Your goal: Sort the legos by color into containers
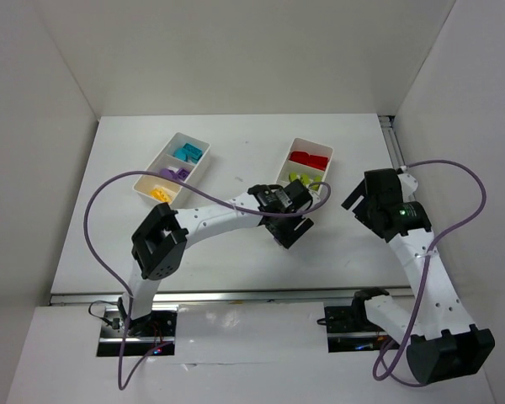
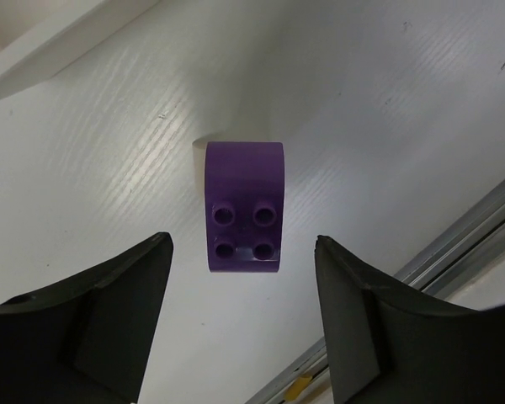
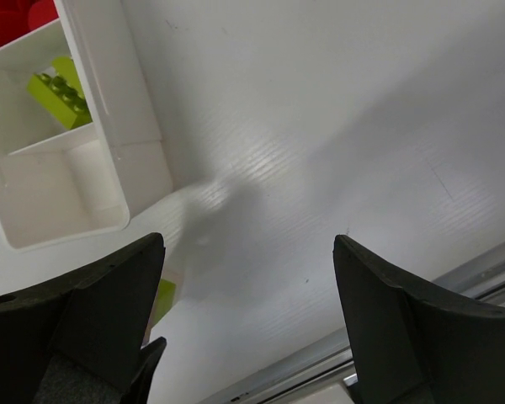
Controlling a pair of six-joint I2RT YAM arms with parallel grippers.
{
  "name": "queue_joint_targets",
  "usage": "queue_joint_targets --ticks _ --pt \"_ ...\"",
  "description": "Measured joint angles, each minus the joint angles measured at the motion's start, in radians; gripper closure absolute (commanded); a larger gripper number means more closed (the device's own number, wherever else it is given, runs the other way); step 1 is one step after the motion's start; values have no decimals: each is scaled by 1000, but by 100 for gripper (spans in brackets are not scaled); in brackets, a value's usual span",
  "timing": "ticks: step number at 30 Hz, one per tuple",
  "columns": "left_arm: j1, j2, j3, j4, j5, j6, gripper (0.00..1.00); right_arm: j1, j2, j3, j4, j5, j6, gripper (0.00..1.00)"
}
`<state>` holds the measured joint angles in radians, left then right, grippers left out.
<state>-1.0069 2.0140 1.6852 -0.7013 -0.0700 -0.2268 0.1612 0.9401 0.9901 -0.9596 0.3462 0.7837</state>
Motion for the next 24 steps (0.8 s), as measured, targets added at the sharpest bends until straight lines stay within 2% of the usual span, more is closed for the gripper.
queue_joint_targets --ticks 3,5,15,19,22,23,24 --pt "0 0 4 6 2 11 29 -39 0 -3 7 -31 -33 12" --pt "1 0 6 14 13 14 37 -55 0 -3 17 -48 -53 12" --pt "3 36 8 21 43 15 37 -89 11 -16 60 -101 -113 12" --pt "4 50 10 22 46 16 48 -94 16 -16 74 -111 -121 12" --pt "5 51 14 21 47 15 47 -94 16 -16 81 -116 -126 12" --pt "5 51 18 20 48 15 44 -94 16 -16 83 -117 -128 12" --pt "5 51 24 18 48 16 36 -94 16 -16 84 -118 -129 12"
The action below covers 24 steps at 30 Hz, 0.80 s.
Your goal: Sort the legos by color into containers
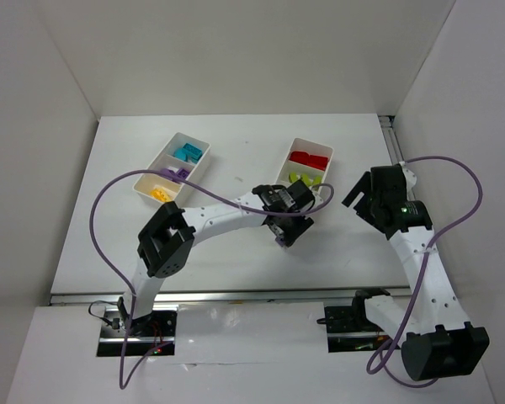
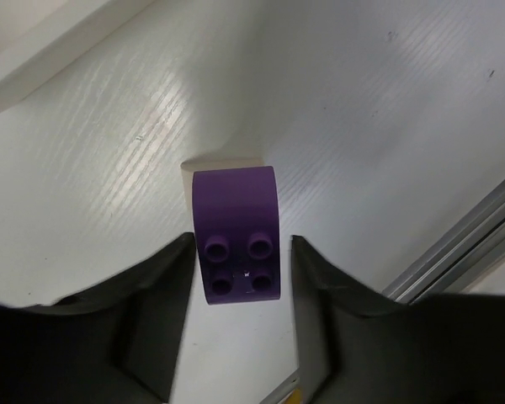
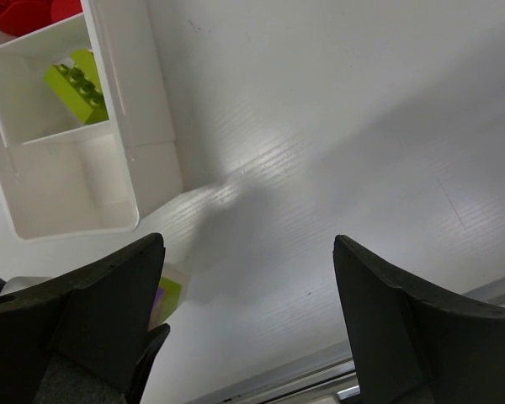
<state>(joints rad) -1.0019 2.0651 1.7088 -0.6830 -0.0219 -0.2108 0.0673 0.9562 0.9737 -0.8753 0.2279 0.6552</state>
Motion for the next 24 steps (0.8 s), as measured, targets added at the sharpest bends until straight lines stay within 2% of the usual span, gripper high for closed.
queue_joint_targets --ticks 3,5,8,17,21,24 --pt "0 0 25 -6 -1 2 30 0 3 0 1 -5 -3 12" --pt "0 0 40 -11 -3 2 30 0 4 0 2 -8 -3 12" --pt "0 0 53 -16 -3 2 38 0 6 0 4 -13 -3 12" --pt "0 2 55 -32 2 2 35 0 17 -4 22 -28 -18 12" --pt "0 14 55 -40 2 2 41 0 18 -10 24 -34 -18 12" --pt "1 16 55 -50 2 0 55 0 23 -13 25 -35 -21 12"
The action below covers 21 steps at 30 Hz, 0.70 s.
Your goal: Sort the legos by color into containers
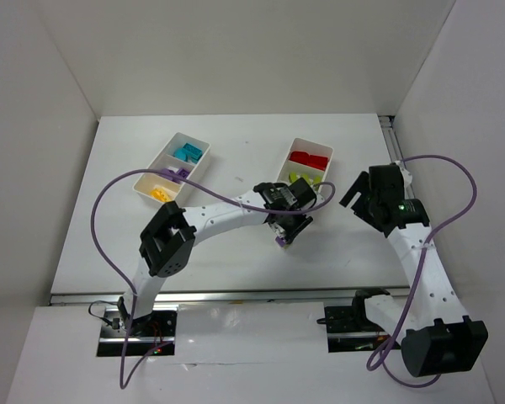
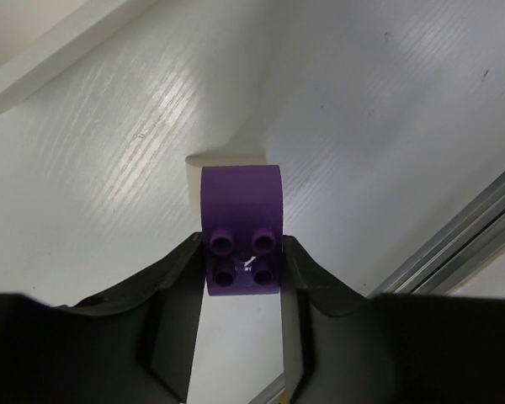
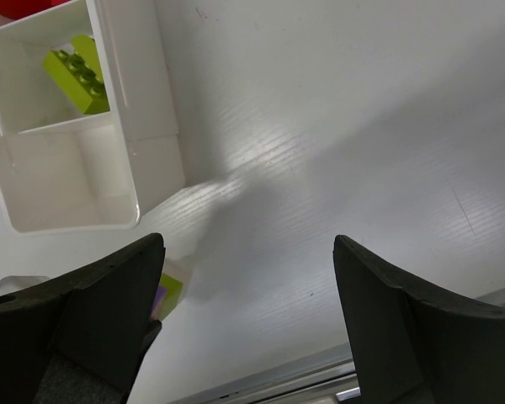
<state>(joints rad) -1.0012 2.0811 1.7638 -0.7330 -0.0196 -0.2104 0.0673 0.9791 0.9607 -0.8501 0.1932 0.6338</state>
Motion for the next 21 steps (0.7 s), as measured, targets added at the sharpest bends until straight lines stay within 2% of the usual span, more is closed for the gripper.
queue_joint_targets --ticks 2,6,7,10,13,21 --pt "4 0 3 -2 0 -1 71 0 3 0 3 0 -1 12" --pt "17 0 36 -24 7 0 89 0 11 0 20 -6 -5 12" --pt "24 -1 48 -34 7 -1 99 0 14 0 28 -11 -6 12" --pt "70 -21 78 -63 44 -3 100 -1 29 0 49 -39 -25 12" --pt "177 -96 72 -87 161 -5 100 -1 50 4 80 -111 -67 12" --pt "695 -397 -52 45 687 -119 100 11 186 174 191 -489 -226 13"
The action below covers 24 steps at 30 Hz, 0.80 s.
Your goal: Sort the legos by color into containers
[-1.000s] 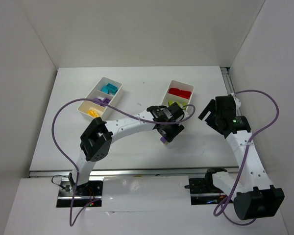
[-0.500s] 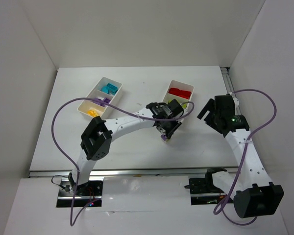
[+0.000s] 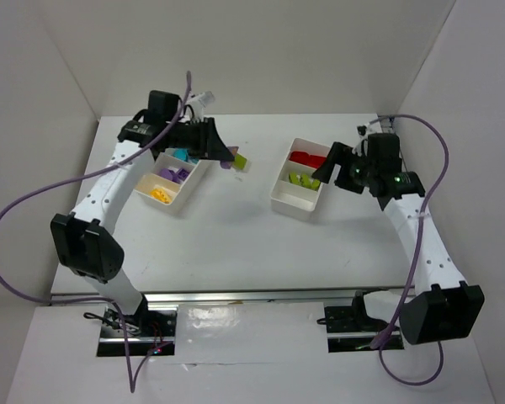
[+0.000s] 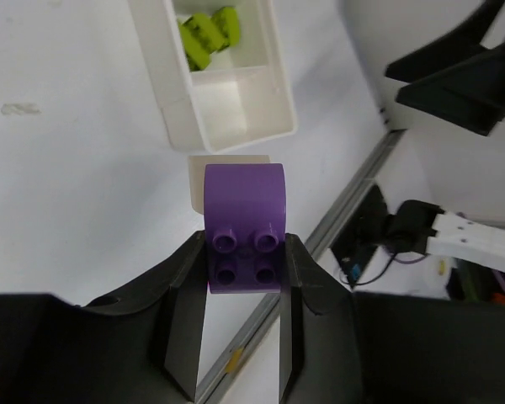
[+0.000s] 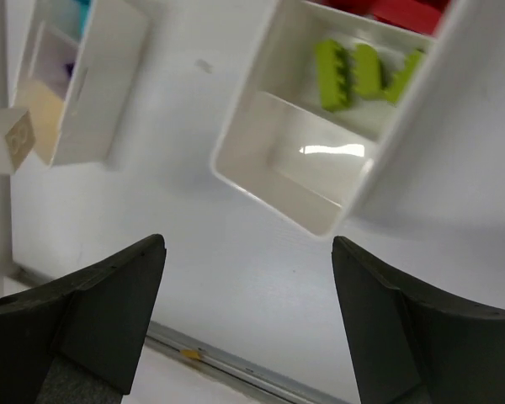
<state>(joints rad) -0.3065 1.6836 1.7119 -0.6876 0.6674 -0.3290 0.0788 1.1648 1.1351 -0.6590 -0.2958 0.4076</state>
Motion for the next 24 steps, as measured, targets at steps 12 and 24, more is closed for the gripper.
queue_joint_targets --ticks 12,24 --pt "29 111 41 -99 229 -89 100 577 305 379 -7 151 -253 16" --pt "60 113 40 -201 236 -32 100 711 354 382 -39 316 -373 19"
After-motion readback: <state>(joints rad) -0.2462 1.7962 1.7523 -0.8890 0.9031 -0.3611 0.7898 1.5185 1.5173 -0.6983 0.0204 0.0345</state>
